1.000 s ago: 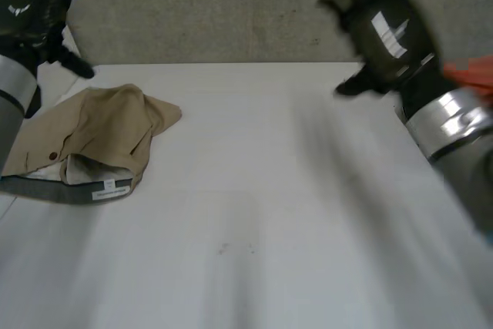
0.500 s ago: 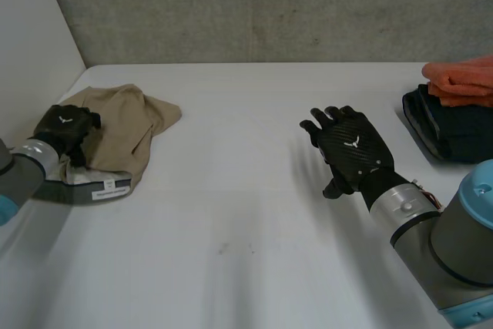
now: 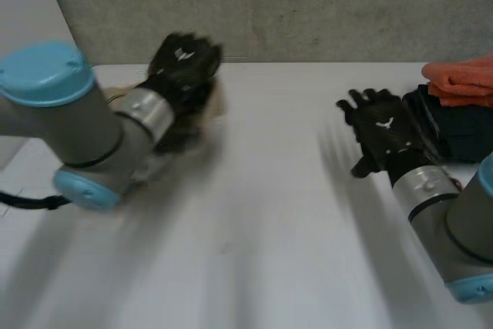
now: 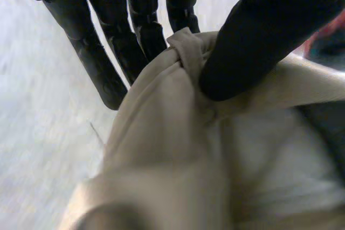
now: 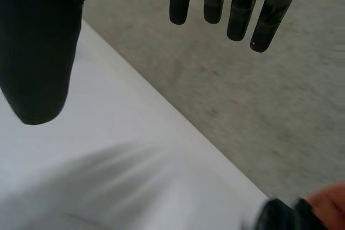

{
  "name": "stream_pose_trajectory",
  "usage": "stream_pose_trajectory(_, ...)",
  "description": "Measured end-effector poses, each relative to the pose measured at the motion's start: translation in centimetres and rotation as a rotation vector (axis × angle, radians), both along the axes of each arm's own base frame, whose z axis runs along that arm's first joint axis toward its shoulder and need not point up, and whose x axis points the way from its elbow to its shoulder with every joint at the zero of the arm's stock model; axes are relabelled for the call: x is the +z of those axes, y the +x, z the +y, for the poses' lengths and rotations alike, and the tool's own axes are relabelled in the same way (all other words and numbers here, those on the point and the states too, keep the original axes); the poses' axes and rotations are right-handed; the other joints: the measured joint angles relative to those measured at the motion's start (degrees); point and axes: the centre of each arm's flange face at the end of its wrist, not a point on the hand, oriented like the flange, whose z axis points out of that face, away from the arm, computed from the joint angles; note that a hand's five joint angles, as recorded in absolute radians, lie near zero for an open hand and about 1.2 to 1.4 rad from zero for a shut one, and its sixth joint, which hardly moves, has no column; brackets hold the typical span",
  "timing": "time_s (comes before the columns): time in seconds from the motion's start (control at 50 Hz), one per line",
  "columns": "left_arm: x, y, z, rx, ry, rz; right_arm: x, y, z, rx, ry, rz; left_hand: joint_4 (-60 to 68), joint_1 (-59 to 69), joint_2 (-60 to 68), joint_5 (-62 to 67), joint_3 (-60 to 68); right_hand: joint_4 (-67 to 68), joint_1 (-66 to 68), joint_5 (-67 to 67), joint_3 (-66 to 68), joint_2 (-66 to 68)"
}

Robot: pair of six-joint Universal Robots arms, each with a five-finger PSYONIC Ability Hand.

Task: Fold the laundry.

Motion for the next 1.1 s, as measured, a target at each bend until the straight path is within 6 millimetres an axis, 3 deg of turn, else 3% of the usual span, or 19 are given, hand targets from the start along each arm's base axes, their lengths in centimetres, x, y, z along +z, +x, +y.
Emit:
stream_pose_trajectory(0.02, 2.2, -3.0, 2.3, -0.071, -0.011, 0.097, 0.3, -0.8, -1.0, -0.046, -0.011, -0.005, 0.10, 0.00, 0.00, 0.00, 0.00, 0.00, 0.00, 0.00, 0.00, 0.00)
stream_pose_trajectory(0.04, 2.8, -4.4, 3.2, -0.103, -0.012, 0.135, 0.5, -1.2, -1.4, -0.066, -0.016, -0.007, 0.14, 0.00, 0.01, 0.00, 0.01, 0.00, 0.00, 0.00, 0.00, 0.00)
stream_pose_trajectory(0.06, 2.9, -4.9, 3.6, -0.114, -0.012, 0.148, 0.6, -1.3, -1.5, -0.074, -0.018, -0.008, 0.15, 0.02, 0.04, 0.00, 0.03, 0.00, 0.00, 0.00, 0.00, 0.00)
stream_pose_trajectory(0.08, 3.4, -7.2, 4.8, -0.158, -0.010, 0.197, 0.8, -1.8, -2.1, -0.102, -0.026, -0.011, 0.15, 0.02, 0.07, 0.00, 0.04, 0.00, 0.00, 0.00, 0.00, 0.00)
stream_pose_trajectory(0.1, 3.4, -7.2, 4.8, -0.158, -0.010, 0.197, 0.8, -1.8, -2.1, -0.102, -0.026, -0.011, 0.15, 0.02, 0.07, 0.00, 0.04, 0.00, 0.00, 0.00, 0.00, 0.00)
stream_pose_trajectory(0.12, 3.3, -9.5, 5.9, -0.195, -0.007, 0.236, 0.9, -2.0, -2.3, -0.112, -0.028, -0.012, 0.15, 0.02, 0.07, 0.00, 0.04, 0.00, 0.00, 0.00, 0.00, 0.00)
stream_pose_trajectory(0.18, 2.7, -11.2, 6.4, -0.214, -0.004, 0.255, 1.2, -2.7, -3.0, -0.149, -0.037, -0.016, -9.53, -5.89, -10.35, -6.78, -8.98, 0.00, 0.00, 0.00, 0.00, 0.00)
stream_pose_trajectory(0.22, 1.4, -12.6, 6.8, -0.225, 0.002, 0.250, 1.3, -3.2, -3.5, -0.170, -0.041, -0.018, -34.31, -34.19, -34.20, -31.51, -33.33, 0.00, 0.00, 0.00, 0.00, 0.00)
stream_pose_trajectory(0.26, 0.3, -13.0, 6.9, -0.223, 0.007, 0.229, 1.3, -3.3, -3.6, -0.176, -0.041, -0.019, -39.15, -39.73, -40.15, -36.40, -38.06, 0.00, 0.00, 0.00, 0.00, 0.00)
stream_pose_trajectory(0.28, -0.5, -13.1, 7.0, -0.219, 0.009, 0.206, 1.4, -3.4, -3.7, -0.179, -0.042, -0.020, -54.56, -53.04, -54.58, -51.78, -53.40, 0.00, 0.00, 0.00, 0.00, 0.00)
stream_pose_trajectory(0.34, -1.4, -12.9, 7.1, -0.211, 0.010, 0.169, 1.4, -3.5, -3.8, -0.182, -0.042, -0.022, -56.97, -53.27, -56.70, -53.63, -55.78, 0.00, 0.00, 0.00, 0.00, 0.00)
stream_pose_trajectory(0.48, -2.1, -10.1, 7.9, -0.167, 0.003, 0.061, 1.7, -3.5, -4.0, -0.176, -0.035, -0.019, -56.97, -53.27, -56.70, -53.63, -55.78, 0.00, 0.00, 0.00, 0.00, 0.00)
stream_pose_trajectory(0.58, -1.1, -5.4, 7.7, -0.081, 0.024, 0.016, 2.3, -3.4, -3.2, -0.155, 0.044, 0.018, -56.97, -53.27, -56.70, -53.61, -55.78, 0.00, 0.00, 0.00, 0.00, 0.00)
stream_pose_trajectory(0.6, -1.1, -3.4, 7.4, -0.038, 0.038, 0.000, 2.8, -3.3, -2.5, -0.140, 0.088, 0.037, -56.97, -53.25, -56.70, -53.63, -55.78, 0.00, 0.00, 0.00, 0.00, 0.00)
stream_pose_trajectory(0.72, -2.2, 2.1, 4.7, 0.114, 0.091, -0.047, 4.4, -3.1, 0.2, -0.078, 0.272, 0.085, -56.69, -52.70, -56.36, -53.44, -55.63, 0.00, 0.00, 0.00, -0.01, 0.00)
stream_pose_trajectory(0.8, -4.4, 5.8, 2.1, 0.226, 0.151, -0.129, 4.4, -1.0, 3.9, 0.020, 0.443, 0.060, -56.69, -52.71, -56.01, -53.44, -55.64, 0.00, 0.00, 0.00, -0.01, 0.00)
stream_pose_trajectory(0.9, -7.1, 7.5, 0.6, 0.259, 0.208, -0.217, 3.2, 2.5, 7.4, 0.119, 0.560, -0.017, -56.69, -52.71, -56.01, -53.44, -55.63, 0.01, 0.00, 0.00, -0.01, 0.00)
stream_pose_trajectory(0.94, -7.1, 7.5, 0.6, 0.259, 0.208, -0.217, 3.2, 2.5, 7.4, 0.119, 0.560, -0.017, -56.69, -52.71, -56.01, -53.44, -55.63, 0.01, 0.00, 0.00, -0.01, 0.00)
stream_pose_trajectory(1.1, -10.9, 7.0, -0.3, 0.122, 0.277, -0.273, 0.0, 6.4, 11.1, 0.095, 0.657, -0.066, -52.25, -47.67, -52.33, -49.86, -52.05, 0.01, 0.00, 0.00, -0.01, 0.00)
